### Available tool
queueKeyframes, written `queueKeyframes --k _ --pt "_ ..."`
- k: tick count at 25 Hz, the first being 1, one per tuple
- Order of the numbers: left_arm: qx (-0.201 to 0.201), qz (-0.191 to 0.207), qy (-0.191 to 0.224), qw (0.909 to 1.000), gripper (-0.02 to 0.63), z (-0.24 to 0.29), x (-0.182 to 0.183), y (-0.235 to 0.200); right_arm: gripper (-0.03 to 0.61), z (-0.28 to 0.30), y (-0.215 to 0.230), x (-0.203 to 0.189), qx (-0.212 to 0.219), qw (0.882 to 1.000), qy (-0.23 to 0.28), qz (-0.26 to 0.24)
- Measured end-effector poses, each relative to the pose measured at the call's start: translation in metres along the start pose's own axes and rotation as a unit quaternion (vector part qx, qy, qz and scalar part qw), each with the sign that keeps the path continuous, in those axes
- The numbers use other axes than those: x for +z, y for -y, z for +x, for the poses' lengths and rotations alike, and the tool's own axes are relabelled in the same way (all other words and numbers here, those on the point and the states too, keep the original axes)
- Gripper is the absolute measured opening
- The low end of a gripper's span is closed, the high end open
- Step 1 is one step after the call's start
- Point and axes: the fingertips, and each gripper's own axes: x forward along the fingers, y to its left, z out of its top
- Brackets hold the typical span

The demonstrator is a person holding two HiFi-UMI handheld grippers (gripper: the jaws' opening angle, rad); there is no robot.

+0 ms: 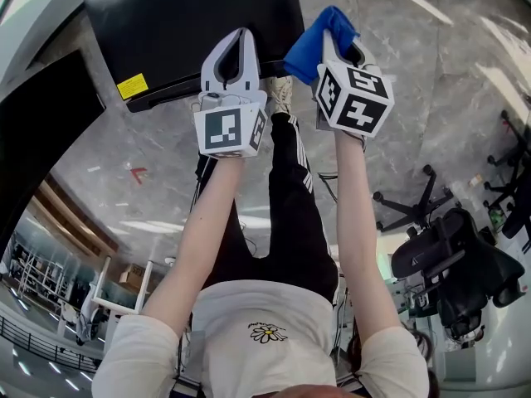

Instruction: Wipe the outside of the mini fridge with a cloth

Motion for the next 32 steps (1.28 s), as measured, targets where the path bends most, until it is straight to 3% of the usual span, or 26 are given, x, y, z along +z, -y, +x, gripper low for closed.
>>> queueKeyframes --k 7,12,18,23,28,30,32 --pt "0.027 -0.034 0.026 0.9987 0.005 -0.020 0.054 -0.036 0.061 -0.052 -0.055 0.063 0.008 0.997 0.039 -0.068" --pt "0.052 -0.042 0.068 0.9954 0.005 -0.046 0.141 -0.072 0.061 -0.095 -0.109 0.126 0.011 0.993 0.067 -0.098" --pt "0.057 -0.052 0.093 0.9927 0.005 -0.134 0.252 -0.107 0.061 -0.191 -0.191 0.185 0.023 0.990 0.104 -0.097" --pt "0.035 -0.072 0.123 0.9892 0.005 -0.192 0.334 -0.131 0.062 -0.249 -0.293 0.248 0.088 0.978 0.170 -0.082" --pt "-0.035 -0.001 0.106 0.9937 0.005 -0.264 0.360 -0.123 0.061 -0.299 -0.379 0.260 0.123 0.964 0.204 -0.115" --pt "-0.028 -0.006 0.115 0.9929 0.005 -0.296 0.365 -0.139 0.061 -0.308 -0.403 0.248 0.129 0.959 0.205 -0.147" --pt "0.004 -0.033 0.141 0.9894 0.005 -0.320 0.372 -0.165 0.062 -0.311 -0.418 0.235 0.127 0.957 0.204 -0.164"
